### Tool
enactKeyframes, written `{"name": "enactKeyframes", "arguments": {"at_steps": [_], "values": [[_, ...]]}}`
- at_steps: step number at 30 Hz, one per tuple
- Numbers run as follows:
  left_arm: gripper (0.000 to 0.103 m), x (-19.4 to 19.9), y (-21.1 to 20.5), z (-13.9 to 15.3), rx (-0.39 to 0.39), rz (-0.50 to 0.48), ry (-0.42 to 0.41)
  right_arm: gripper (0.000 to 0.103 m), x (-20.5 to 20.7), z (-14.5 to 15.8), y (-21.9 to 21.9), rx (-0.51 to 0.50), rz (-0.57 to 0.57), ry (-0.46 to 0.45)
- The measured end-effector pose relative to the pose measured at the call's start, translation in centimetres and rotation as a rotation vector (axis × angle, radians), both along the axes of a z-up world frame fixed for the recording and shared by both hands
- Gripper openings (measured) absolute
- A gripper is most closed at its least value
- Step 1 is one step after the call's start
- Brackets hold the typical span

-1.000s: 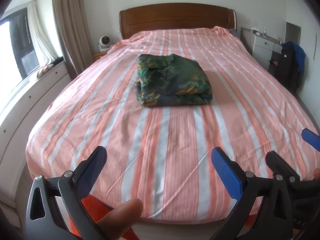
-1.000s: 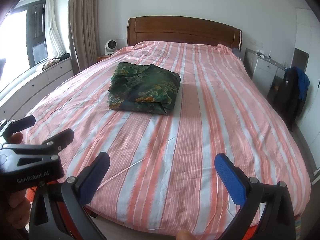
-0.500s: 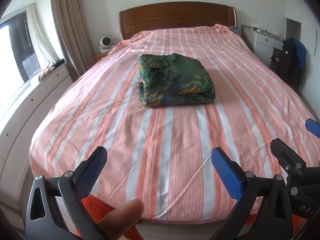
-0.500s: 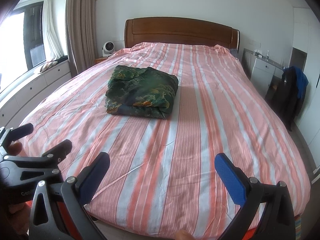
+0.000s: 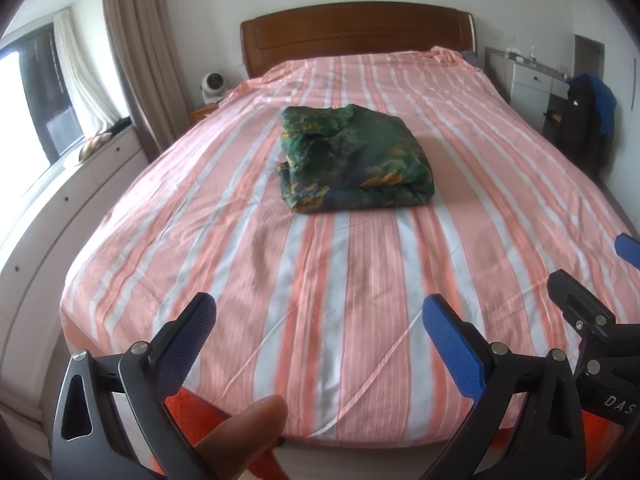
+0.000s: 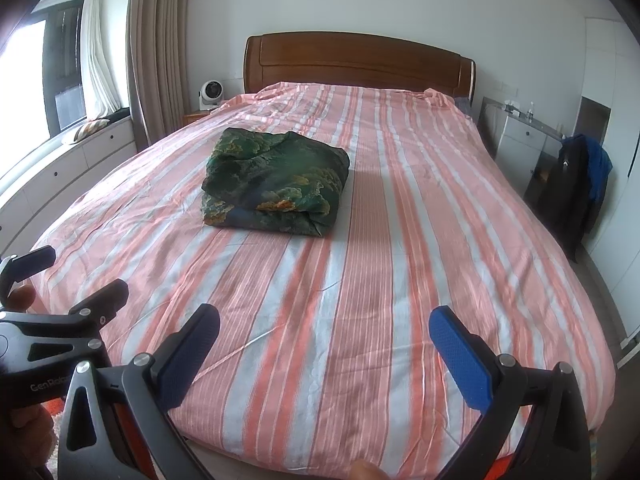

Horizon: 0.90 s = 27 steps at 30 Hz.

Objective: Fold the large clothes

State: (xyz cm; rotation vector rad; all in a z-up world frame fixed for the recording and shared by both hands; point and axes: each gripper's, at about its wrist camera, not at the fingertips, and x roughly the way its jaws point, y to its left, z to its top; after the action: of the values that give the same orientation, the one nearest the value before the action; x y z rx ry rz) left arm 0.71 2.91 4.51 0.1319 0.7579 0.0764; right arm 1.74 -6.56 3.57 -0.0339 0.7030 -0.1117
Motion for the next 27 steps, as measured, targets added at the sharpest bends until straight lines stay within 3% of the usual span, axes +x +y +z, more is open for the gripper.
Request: {"name": "enactKeyframes", "arguments": {"at_steps": [27], "values": [[0.103, -0.4, -0.8, 0.4, 0.034, -0.004, -0.032, 0.103, -1.3, 0.2, -0.3, 0.026, 0.014, -0.019]]}}
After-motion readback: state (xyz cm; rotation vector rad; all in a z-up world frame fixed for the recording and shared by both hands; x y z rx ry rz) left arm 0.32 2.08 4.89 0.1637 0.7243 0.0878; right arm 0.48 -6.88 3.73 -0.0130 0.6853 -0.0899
